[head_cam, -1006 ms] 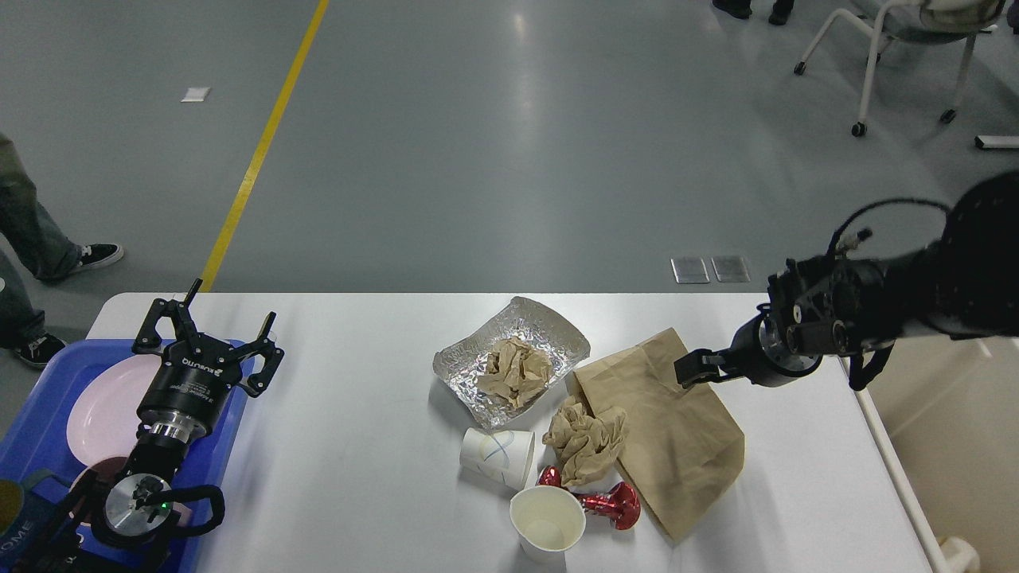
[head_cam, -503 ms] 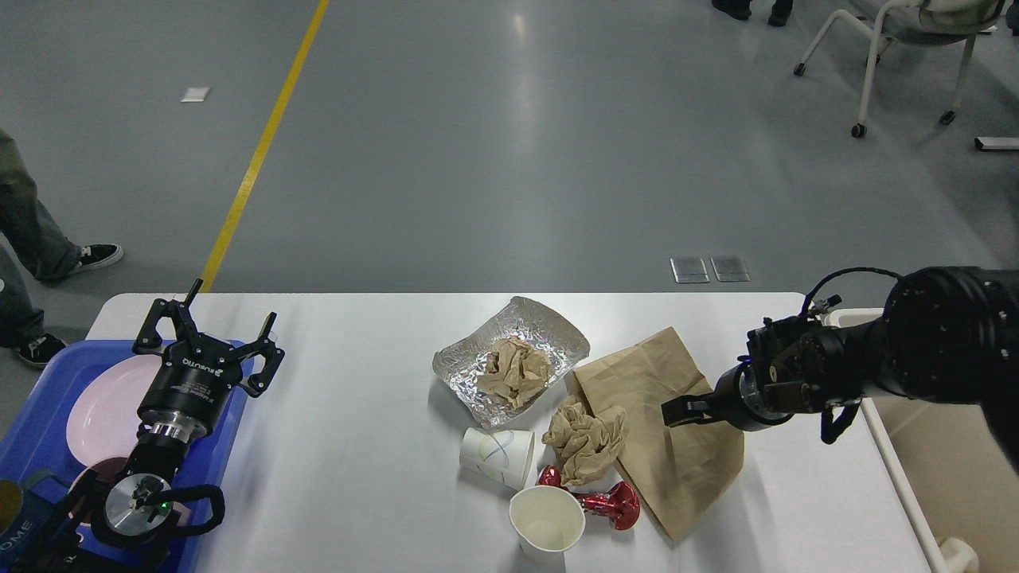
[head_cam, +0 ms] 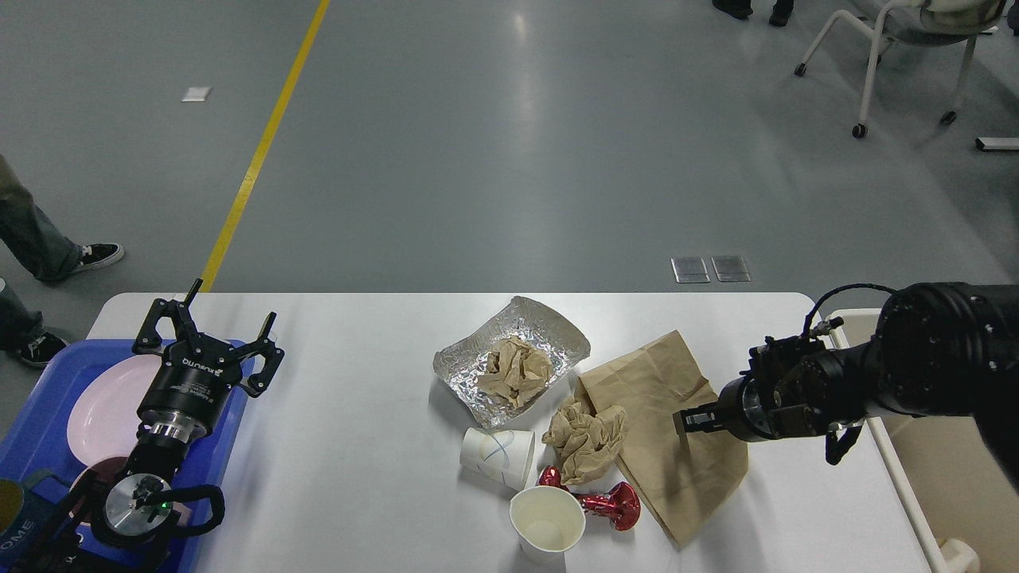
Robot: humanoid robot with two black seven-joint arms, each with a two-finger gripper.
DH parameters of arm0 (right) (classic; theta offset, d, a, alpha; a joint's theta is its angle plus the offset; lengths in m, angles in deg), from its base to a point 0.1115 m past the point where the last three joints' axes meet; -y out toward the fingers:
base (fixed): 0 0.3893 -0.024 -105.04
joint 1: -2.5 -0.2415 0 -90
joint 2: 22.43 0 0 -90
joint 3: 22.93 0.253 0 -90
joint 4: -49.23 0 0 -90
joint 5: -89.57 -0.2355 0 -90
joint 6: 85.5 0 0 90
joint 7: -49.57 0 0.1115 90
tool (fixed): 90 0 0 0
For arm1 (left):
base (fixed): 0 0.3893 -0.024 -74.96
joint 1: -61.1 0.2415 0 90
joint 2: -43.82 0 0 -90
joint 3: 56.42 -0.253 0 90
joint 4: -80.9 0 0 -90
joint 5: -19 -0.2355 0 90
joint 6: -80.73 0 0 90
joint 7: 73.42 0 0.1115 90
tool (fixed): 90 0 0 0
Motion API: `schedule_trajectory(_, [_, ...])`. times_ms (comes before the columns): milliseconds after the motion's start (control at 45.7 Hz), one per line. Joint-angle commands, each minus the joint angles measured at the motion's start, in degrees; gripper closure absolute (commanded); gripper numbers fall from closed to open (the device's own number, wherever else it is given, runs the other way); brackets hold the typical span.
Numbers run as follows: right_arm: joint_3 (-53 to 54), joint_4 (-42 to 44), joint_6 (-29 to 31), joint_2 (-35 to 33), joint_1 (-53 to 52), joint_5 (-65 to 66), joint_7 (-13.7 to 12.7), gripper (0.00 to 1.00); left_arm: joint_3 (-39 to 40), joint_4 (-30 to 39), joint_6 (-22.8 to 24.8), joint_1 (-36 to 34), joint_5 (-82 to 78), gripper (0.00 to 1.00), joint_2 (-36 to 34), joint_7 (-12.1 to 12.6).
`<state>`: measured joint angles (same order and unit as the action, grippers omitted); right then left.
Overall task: Tidy desktop
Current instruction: 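Lower the right gripper and grasp the edge of the brown paper bag, then lift the brown paper bag with the right gripper toward the white bin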
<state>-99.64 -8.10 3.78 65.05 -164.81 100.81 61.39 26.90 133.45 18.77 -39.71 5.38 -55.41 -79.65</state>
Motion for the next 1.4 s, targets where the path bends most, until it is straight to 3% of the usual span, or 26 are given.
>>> schedule_trajectory(0, [0.1, -0.9, 0.6, 0.1, 0.0, 0.1, -0.3, 1.0, 0.0, 0.0, 0.0, 0.0, 0.0, 0.04, 0.0, 0.0])
schedule_trajectory(284, [0.5, -3.5, -0.2, -2.0, -0.7, -2.5, -4.3, 1.0, 0.0, 0.0, 0.0, -0.1, 0.0, 0.04, 0.0, 0.0])
schedule_trajectory(722, [0.9, -4.7, 0.6, -2.9, -1.5, -3.8, -4.6, 1.0, 0.0, 0.0, 0.0, 0.0, 0.0, 0.04, 0.0, 0.0])
schedule_trajectory(853, [1.1, -8.6, 0.9, -6.4, -5.9, -3.8, -4.6, 1.0, 0.0, 0.0, 0.0, 0.0, 0.0, 0.04, 0.0, 0.0])
schedule_trajectory(1290, [0.2, -29.8, 20.5, -18.0, -39.6, -4.4, -4.6, 1.0, 0.0, 0.0, 0.0, -0.1, 0.0, 0.04, 0.0, 0.0])
schedule_trajectory(1378, [0.1, -33.2, 24.5, -18.3, -46.2, -5.0, -5.9, 1.0, 0.0, 0.0, 0.0, 0.0, 0.0, 0.04, 0.0, 0.0])
